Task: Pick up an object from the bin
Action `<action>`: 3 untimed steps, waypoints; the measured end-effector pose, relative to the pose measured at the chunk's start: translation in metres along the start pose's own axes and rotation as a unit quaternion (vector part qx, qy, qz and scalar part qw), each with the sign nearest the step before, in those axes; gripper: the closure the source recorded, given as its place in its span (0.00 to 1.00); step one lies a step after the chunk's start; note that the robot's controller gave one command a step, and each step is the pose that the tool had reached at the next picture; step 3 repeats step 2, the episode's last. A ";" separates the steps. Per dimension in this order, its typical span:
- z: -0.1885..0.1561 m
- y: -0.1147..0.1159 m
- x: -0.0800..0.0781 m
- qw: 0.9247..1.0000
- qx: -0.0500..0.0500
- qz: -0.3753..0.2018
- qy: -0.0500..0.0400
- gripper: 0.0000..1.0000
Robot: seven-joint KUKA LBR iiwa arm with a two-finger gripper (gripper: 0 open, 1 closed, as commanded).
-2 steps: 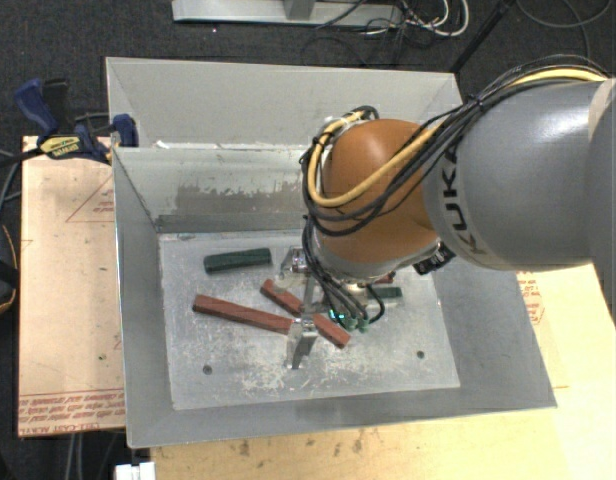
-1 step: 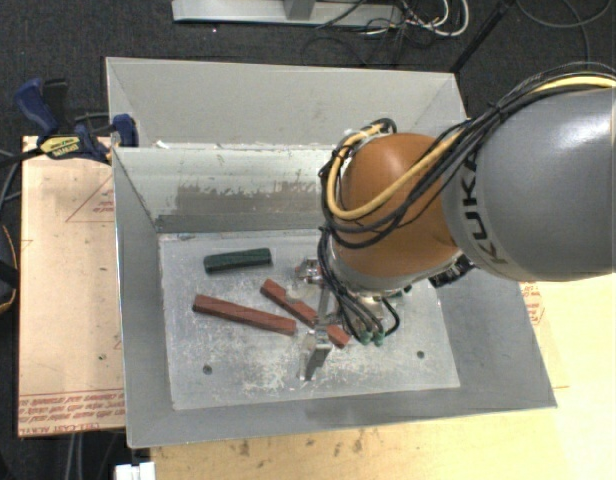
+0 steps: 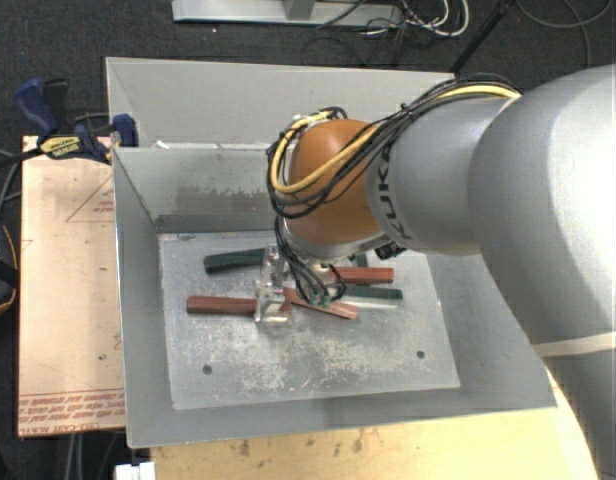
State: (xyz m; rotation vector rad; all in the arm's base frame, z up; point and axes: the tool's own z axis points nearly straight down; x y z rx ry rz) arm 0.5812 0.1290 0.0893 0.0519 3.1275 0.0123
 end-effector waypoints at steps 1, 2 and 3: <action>0.000 0.000 0.000 1.000 0.000 0.000 0.000 1.00; -0.181 0.015 -0.030 1.000 0.002 0.011 0.000 1.00; -0.181 0.015 -0.030 1.000 0.002 0.011 0.000 1.00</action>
Offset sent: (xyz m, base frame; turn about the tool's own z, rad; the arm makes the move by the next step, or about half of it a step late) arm 0.0254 0.0119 0.1760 0.0255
